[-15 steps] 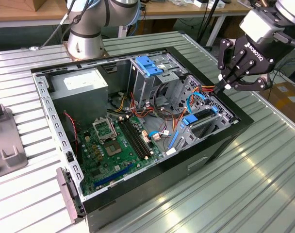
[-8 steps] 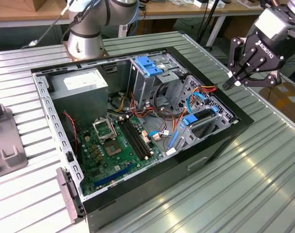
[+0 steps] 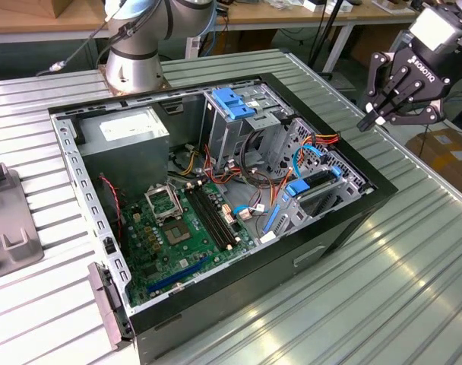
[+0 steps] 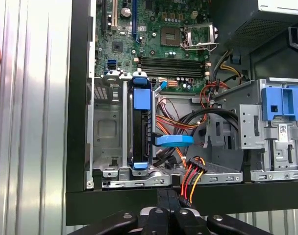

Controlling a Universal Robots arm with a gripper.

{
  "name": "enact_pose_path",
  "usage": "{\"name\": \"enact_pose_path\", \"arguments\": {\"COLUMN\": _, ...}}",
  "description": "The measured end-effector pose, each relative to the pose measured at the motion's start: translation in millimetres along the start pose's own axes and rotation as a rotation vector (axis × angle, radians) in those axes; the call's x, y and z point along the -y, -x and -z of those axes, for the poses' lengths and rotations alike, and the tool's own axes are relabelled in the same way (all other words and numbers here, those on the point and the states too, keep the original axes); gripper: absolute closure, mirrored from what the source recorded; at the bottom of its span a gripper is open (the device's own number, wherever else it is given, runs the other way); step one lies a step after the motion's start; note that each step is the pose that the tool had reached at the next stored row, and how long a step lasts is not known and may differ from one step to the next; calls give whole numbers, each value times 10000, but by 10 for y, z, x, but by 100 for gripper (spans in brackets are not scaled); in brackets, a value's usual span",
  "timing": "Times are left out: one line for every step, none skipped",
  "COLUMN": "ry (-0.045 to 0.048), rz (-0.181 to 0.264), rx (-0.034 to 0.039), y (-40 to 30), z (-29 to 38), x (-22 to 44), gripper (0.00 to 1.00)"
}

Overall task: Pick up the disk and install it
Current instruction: 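Insert the first disk wire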

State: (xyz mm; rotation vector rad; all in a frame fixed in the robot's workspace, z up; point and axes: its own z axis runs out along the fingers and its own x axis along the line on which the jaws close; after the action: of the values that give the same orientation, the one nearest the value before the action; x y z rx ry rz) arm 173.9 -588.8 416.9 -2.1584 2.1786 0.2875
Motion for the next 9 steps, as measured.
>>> {"name": "enact_pose_path", "arguments": {"ry": 0, "rz": 0, "rx": 0, "y": 0, "z": 0, "x": 4, "gripper": 90}}
{"name": "enact_pose_path", "arguments": {"ry": 0, "rz": 0, "rx": 0, "y": 0, "z": 0, "x": 6, "gripper": 90}}
{"name": "enact_pose_path", "arguments": {"ry": 0, "rz": 0, "rx": 0, "y": 0, "z": 0, "x": 8, "gripper": 90}}
{"name": "enact_pose_path", "arguments": {"ry": 0, "rz": 0, "rx": 0, "y": 0, "z": 1, "x": 12, "gripper": 90}}
{"name": "enact_pose_path", "arguments": {"ry": 0, "rz": 0, "rx": 0, "y": 0, "z": 1, "x": 15, "gripper": 90}}
{"name": "enact_pose_path", "arguments": {"ry": 0, "rz": 0, "rx": 0, "y": 0, "z": 1, "x": 17, "gripper": 90}}
{"name": "enact_pose_path", "arguments": {"ry": 0, "rz": 0, "rx": 0, "y": 0, "z": 2, "x": 20, "gripper": 90}}
{"name": "enact_pose_path", "arguments": {"ry": 0, "rz": 0, "rx": 0, "y": 0, "z": 2, "x": 22, "gripper": 90}}
{"name": "enact_pose_path", "arguments": {"ry": 0, "rz": 0, "rx": 0, "y": 1, "z": 2, "x": 25, "gripper": 89}}
